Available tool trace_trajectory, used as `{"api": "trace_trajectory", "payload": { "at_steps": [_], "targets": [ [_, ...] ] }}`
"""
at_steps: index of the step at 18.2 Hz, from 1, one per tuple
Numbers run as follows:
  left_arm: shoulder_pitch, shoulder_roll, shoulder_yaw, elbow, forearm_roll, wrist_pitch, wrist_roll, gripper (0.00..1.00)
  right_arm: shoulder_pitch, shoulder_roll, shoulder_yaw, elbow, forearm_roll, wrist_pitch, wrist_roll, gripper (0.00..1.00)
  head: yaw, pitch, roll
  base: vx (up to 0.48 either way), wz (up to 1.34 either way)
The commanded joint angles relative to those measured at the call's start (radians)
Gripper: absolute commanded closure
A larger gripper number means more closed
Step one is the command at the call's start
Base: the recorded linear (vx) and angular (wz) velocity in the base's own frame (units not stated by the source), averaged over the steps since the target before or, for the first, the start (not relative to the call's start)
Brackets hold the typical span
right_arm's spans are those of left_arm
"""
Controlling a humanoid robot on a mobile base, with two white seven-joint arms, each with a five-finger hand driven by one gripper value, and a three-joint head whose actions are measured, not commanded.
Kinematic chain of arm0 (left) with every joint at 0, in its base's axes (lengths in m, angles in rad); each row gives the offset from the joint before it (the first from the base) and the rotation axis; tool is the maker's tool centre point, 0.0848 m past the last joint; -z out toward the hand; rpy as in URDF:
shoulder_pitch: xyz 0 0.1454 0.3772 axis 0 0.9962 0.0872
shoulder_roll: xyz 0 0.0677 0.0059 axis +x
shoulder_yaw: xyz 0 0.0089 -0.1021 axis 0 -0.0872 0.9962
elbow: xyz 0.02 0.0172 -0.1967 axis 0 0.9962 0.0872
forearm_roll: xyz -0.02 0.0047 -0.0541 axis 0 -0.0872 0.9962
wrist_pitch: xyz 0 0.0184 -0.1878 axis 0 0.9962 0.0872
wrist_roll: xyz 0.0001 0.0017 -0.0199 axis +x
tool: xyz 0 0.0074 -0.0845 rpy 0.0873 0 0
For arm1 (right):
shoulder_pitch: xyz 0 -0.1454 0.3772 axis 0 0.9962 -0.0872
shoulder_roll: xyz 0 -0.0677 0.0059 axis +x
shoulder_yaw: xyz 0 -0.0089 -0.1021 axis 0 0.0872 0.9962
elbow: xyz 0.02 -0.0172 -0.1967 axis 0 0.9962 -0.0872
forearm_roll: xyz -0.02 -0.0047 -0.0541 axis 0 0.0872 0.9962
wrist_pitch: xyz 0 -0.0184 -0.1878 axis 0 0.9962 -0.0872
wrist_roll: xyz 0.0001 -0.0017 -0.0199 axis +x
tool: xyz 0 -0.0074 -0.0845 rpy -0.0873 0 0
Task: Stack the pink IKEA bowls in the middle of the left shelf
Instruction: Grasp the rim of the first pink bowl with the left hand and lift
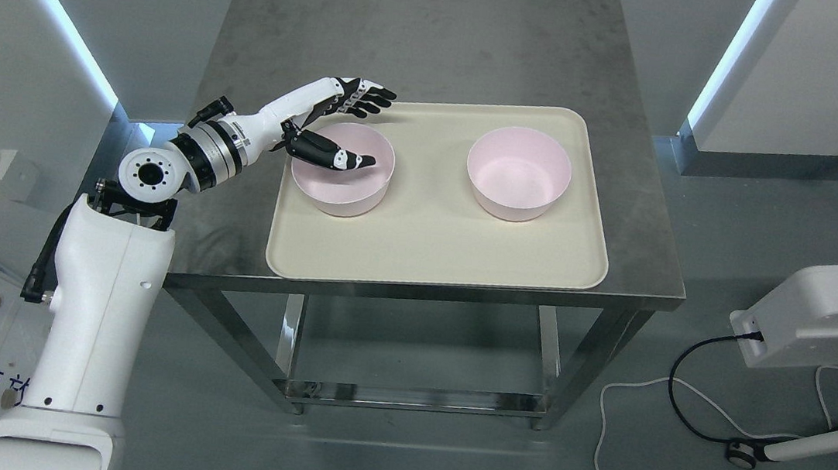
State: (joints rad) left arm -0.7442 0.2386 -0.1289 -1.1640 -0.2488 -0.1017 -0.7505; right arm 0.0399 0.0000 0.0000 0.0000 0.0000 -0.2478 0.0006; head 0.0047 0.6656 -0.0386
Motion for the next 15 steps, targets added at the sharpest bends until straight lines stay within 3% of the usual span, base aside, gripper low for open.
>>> {"api": "trace_trajectory", "payload": {
  "at_steps": [1, 5, 9, 15],
  "targets": [
    [-0.018, -0.001, -0.035, 0.124, -0.081, -0.041, 0.005, 0.44, 0.000, -0.017, -0.005, -0.017, -0.002, 0.001, -0.001, 0.00, 0.0000, 0.000, 0.000, 0.000, 0.00],
    [-0.018, -0.010, -0.017, 0.129, -0.081, -0.093, 0.010, 0.58, 0.000, -0.017, -0.005, -0.017, -0.002, 0.001, -0.001, 0.00, 0.0000, 0.000, 0.000, 0.000, 0.00],
    [-0.018, -0.024, 0.017, 0.129, -0.081, -0.164, 0.008, 0.86, 0.000, -0.017, -0.005, -0.017, -0.002, 0.001, -0.001, 0.00, 0.0000, 0.000, 0.000, 0.000, 0.00],
    [-0.029, -0.051, 0.106, 0.125, -0.072, -0.226, -0.003, 0.97, 0.000, -0.017, -0.005, -0.017, -0.002, 0.001, -0.001, 0.00, 0.0000, 0.000, 0.000, 0.000, 0.00]
  ]
}}
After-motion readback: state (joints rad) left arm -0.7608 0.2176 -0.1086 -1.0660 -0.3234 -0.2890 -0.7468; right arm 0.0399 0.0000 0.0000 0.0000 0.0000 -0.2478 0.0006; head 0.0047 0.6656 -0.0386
